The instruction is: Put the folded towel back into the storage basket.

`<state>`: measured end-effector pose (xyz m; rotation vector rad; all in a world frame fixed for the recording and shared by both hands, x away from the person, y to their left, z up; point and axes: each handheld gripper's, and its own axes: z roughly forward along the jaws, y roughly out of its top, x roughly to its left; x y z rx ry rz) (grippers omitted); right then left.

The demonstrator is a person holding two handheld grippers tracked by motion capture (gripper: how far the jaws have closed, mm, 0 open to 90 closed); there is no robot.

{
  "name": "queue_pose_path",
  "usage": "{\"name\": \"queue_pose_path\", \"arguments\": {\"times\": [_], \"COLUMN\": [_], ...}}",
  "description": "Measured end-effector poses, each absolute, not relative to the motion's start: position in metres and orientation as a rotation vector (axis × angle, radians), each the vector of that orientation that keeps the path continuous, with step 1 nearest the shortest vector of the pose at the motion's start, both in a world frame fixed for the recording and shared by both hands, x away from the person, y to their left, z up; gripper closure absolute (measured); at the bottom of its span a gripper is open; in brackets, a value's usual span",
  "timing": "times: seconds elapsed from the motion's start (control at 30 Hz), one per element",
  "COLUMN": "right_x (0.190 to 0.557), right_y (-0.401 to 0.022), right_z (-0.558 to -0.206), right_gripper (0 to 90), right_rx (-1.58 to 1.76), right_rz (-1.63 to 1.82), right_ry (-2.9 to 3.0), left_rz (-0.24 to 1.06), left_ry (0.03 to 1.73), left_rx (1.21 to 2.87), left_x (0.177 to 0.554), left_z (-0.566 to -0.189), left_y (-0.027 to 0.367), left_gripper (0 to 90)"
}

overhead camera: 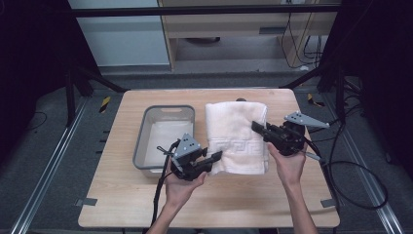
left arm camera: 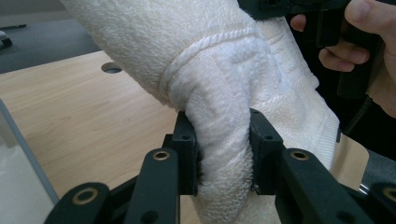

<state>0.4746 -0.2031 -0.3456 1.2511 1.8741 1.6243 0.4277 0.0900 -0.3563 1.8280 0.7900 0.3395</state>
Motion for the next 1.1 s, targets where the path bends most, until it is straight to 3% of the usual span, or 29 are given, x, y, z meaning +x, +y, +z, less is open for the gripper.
{"name": "queue_pose_path", "arguments": {"times": [1.1], "right_x": [0.484], "right_y": [-0.153], "right_z": [-0.313], "right_gripper": [73.1], "right_rx": [1.148], "right_rz": [1.641], "right_ry": [1.869], "left_rz": [0.423], "left_ry": [0.807], "left_rx": [1.763], "left_x": [0.427], "left_z": [-0.336], "left_y": [0.137], "left_gripper": [68.2]}}
